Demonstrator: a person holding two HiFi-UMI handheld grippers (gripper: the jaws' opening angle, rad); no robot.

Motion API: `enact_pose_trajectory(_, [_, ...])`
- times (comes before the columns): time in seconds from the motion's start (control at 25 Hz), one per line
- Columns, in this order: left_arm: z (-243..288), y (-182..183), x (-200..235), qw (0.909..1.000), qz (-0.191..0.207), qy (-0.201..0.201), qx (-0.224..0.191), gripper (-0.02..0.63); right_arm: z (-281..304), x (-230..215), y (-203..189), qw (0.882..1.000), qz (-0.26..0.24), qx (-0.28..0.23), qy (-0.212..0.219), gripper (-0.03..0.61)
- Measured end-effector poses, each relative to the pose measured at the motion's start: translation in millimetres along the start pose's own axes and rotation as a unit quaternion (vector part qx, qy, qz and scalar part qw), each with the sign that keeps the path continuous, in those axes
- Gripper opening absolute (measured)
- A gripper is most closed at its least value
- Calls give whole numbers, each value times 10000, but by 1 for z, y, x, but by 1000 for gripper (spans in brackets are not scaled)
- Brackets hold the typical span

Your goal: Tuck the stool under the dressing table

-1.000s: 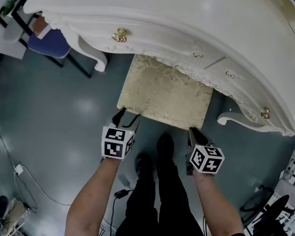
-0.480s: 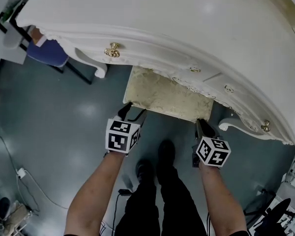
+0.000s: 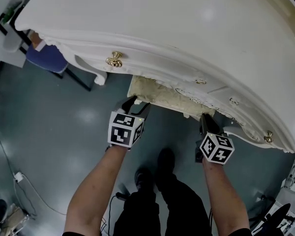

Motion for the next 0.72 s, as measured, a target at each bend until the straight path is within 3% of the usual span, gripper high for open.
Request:
enact_pose_trajectory(0.24, [15,26,15,9999,50,-30,-99,245,15,0,20,9999,-2,-143,-35,63])
enact_pose_trajectory(0.52, [14,43,23,9982,-465,-178,-336,235,21,7,31,9999,-22,-138,33,63])
enact_pose_trajectory(0.72, [-17,26,0,9996,-228,-84,-165,205,-5,16,18,9997,144,177,68,61])
Point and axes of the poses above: the fingertips, and each gripper's own axes: z forward along the fingers, x to its left, y out of its top, the point moved 8 cm from there along -z, backward along the fingers, and after that the axes turned 10 degrees about x, right-handed, at the moved point
